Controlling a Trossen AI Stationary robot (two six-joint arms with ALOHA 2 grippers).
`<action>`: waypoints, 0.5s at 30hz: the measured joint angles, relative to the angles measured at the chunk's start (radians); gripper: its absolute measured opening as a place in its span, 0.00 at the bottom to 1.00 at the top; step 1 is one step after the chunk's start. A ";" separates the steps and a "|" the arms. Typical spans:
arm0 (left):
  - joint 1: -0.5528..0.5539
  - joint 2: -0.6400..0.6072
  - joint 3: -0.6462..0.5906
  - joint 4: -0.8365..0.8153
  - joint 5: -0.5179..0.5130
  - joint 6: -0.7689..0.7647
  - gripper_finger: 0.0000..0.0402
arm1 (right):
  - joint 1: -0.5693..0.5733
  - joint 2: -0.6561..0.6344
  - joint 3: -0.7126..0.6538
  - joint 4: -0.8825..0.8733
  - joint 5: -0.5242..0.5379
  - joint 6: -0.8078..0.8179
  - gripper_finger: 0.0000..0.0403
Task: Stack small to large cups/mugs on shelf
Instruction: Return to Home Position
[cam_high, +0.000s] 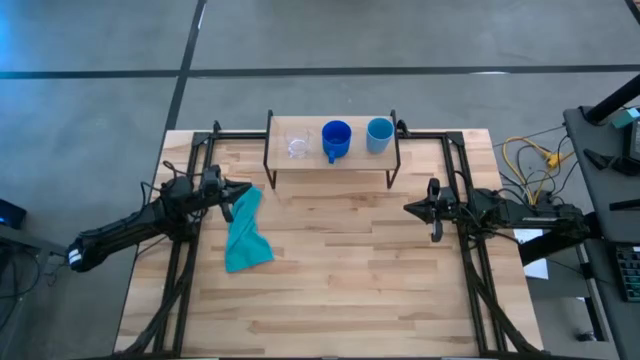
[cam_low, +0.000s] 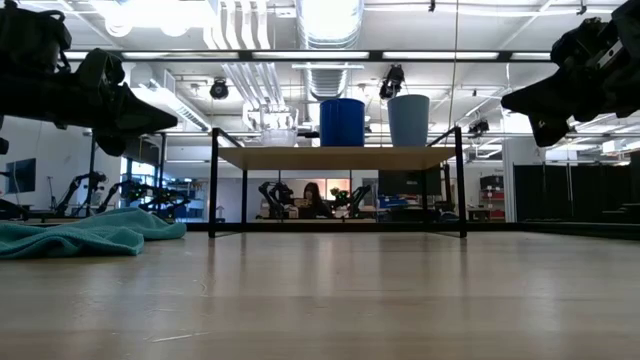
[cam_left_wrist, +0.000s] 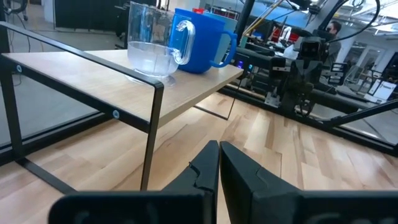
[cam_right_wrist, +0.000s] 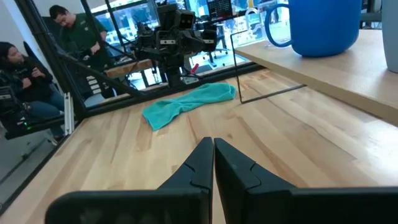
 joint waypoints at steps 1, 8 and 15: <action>0.000 0.000 0.000 0.000 0.000 0.000 0.00 | 0.000 0.000 0.000 0.000 0.000 -0.001 0.02; 0.000 0.000 0.000 0.001 0.000 0.000 0.00 | 0.000 0.000 0.000 0.001 0.000 -0.026 0.02; 0.001 0.000 0.001 0.002 -0.001 0.001 0.00 | 0.000 0.000 0.000 0.001 0.000 0.033 0.02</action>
